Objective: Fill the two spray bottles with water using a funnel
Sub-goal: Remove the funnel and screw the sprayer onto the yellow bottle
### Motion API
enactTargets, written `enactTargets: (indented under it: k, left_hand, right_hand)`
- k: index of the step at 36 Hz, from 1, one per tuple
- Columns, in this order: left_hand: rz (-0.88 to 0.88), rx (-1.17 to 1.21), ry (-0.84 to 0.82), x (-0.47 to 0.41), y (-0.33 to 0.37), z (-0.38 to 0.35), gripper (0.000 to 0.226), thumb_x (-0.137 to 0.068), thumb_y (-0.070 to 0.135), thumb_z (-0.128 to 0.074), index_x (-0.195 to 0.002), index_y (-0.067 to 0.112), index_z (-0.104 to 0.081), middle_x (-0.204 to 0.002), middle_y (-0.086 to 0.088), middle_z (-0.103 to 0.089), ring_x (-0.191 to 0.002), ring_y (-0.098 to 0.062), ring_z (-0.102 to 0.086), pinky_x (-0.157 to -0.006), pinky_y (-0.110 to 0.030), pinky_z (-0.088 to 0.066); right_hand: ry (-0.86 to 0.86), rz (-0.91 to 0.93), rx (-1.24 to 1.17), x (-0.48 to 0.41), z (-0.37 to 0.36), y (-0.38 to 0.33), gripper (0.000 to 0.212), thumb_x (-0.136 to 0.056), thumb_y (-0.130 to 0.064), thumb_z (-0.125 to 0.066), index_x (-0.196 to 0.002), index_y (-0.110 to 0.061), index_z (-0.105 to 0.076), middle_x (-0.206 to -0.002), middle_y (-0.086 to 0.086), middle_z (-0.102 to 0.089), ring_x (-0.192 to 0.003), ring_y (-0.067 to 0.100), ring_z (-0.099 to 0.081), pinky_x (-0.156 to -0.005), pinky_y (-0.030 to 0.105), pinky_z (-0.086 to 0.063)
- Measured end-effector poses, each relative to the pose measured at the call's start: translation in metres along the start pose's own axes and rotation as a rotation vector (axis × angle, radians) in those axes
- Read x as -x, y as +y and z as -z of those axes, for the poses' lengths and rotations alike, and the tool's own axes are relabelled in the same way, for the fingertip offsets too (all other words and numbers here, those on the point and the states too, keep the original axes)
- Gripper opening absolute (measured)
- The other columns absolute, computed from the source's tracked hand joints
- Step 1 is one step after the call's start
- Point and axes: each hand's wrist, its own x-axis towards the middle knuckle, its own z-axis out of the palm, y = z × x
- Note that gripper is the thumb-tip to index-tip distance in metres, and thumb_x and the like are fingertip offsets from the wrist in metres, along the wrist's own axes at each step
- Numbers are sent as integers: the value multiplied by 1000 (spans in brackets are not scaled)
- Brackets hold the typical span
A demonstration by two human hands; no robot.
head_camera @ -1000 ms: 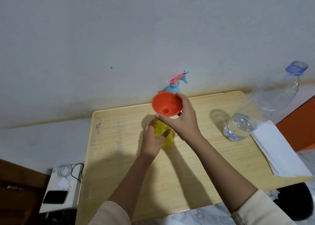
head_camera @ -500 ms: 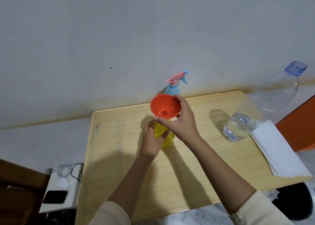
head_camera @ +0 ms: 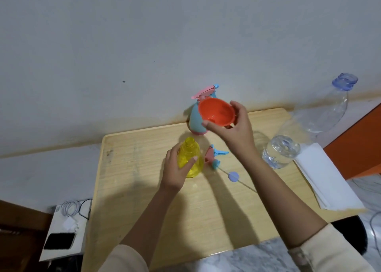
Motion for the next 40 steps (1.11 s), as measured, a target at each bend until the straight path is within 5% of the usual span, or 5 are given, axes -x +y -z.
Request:
enactTargets:
  k: [12, 21, 27, 33, 40]
  left_hand:
    - [-16, 94, -6, 1, -6, -4, 47, -72, 53, -65, -112, 63, -44, -121, 11, -55, -115, -12, -54, -99, -43, -47]
    - [17, 55, -19, -1, -7, -3, 50, -71, 56, -65, -113, 67, -40, -128, 2, -53, -119, -18, -52, -98, -50, -46]
    - [24, 36, -38, -1, -8, -3, 57, -72, 58, -61, -125, 50, -41, -129, 1, -53, -118, -18, -52, -97, -50, -48]
    - [29, 19, -33, 1, -11, -4, 66, -73, 59, -60, -133, 37, -42, -129, 1, -52, -117, -16, -52, -97, -47, -48]
    - [12, 6, -42, 1, -14, -3, 63, -75, 58, -61, -132, 41, -40, -132, 2, -51, -120, -15, -51, -99, -48, -46]
  right_hand:
    - [78, -273, 282, 9, 56, 115, 99, -65, -20, -86, -142, -5, -25, -138, 13, -43, -125, 28, -45, -95, 27, -35]
    - [-88, -357, 330, 6, 48, 135, 76, -68, -20, -82, -126, -8, -35, -125, 10, -48, -106, 23, -49, -79, 29, -36]
    - [-37, -254, 414, 10, 51, 128, 98, -69, -28, -82, -143, -8, -20, -143, 11, -36, -132, 27, -37, -94, 26, -33]
    - [33, 104, 449, 27, 32, 110, 49, -83, -9, -65, -127, -3, -45, -127, 12, -48, -117, 17, -44, -91, 10, -25]
    - [-342, 112, 739, 26, -19, 122, 26, -88, -13, -54, -109, 2, -54, -111, 18, -54, -106, 32, -48, -89, 37, -38]
